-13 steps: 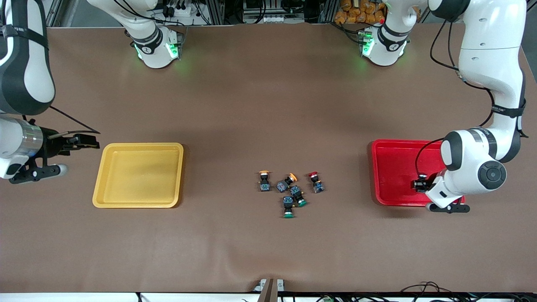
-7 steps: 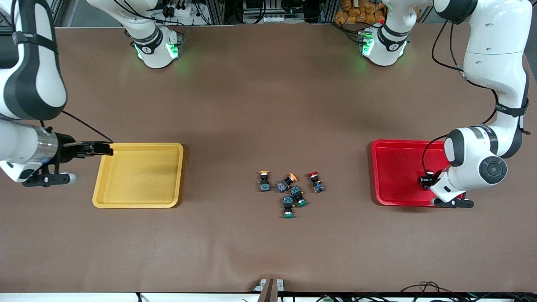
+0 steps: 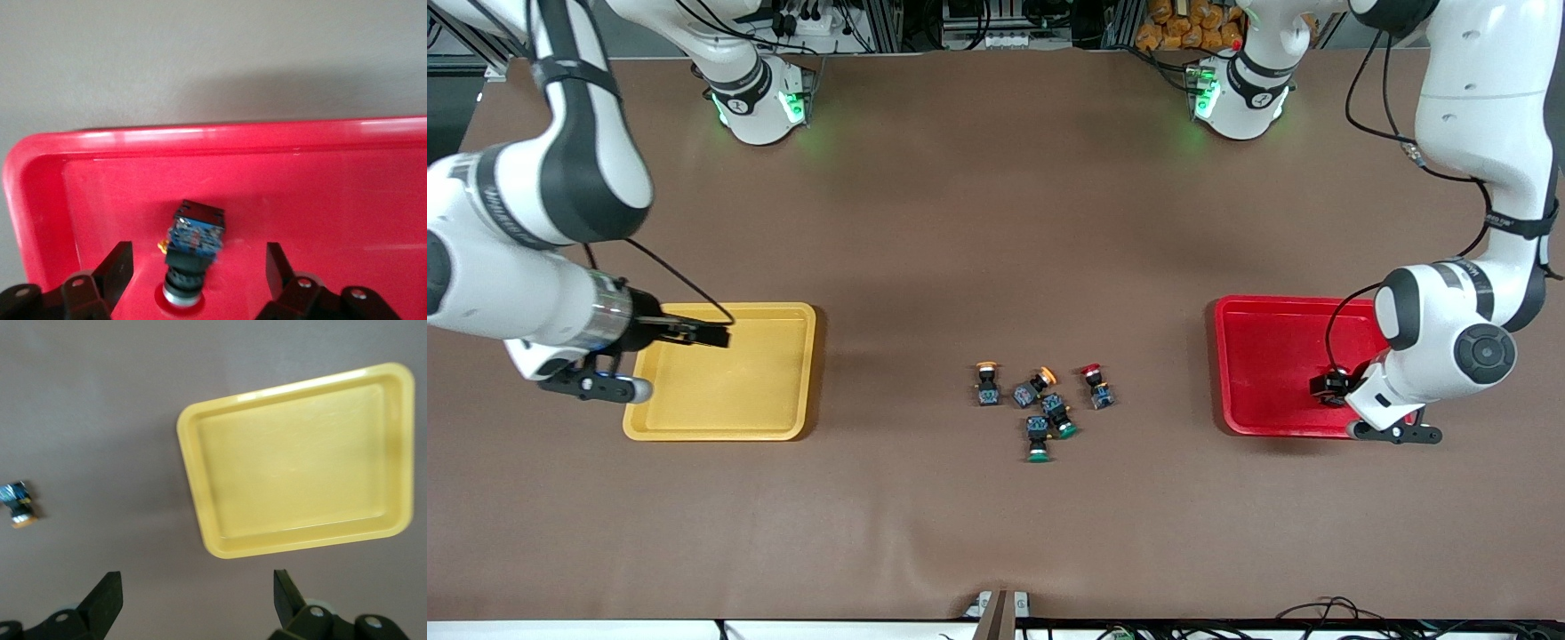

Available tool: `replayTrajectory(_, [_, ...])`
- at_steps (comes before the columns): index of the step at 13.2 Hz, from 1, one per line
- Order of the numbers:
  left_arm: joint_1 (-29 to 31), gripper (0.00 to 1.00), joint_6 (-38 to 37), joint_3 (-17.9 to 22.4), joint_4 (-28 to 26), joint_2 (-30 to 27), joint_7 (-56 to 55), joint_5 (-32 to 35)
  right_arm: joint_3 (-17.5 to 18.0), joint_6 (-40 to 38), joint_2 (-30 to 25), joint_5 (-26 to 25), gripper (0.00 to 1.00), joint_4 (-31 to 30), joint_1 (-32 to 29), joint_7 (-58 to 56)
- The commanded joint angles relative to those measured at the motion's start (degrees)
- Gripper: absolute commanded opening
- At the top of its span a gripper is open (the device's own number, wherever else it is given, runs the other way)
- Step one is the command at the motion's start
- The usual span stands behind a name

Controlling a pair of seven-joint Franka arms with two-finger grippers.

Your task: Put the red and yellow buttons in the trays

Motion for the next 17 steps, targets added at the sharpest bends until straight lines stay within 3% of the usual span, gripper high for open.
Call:
replayTrajectory(1, [-0.2, 0.95, -2.5, -2.6, -0.9, -3.6, -3.9, 1.1, -0.3, 1.9, 2.1, 2.5, 1.00, 1.4, 2.9, 9.2])
replayTrajectory(5, [-0.1, 1.00, -2.8, -8.1, -0.5, -4.5, -13.4, 0.4, -0.3, 6.9, 4.0, 3.9, 1.00, 1.4, 6.9, 21.1])
replayTrajectory(8, [-0.4, 1.00, -2.5, -10.9, -0.1, -4.4, -20.0, 0.3, -0.3, 11.1, 5.2, 8.3, 1.00, 1.0, 8.8, 27.6])
replayTrajectory(13, [-1.5, 1.00, -2.4, -17.0, 1.9, -3.6, -34.2, 0.3, -0.3, 16.0, 7.8, 8.8, 1.00, 1.0, 12.9, 33.1])
replayTrajectory(17, [-5.5, 1.00, -0.3, -17.3, 5.0, -0.2, -41.6, -1.7, -0.3, 28.7, 14.0, 8.0, 1.00, 1.3, 21.4, 39.2])
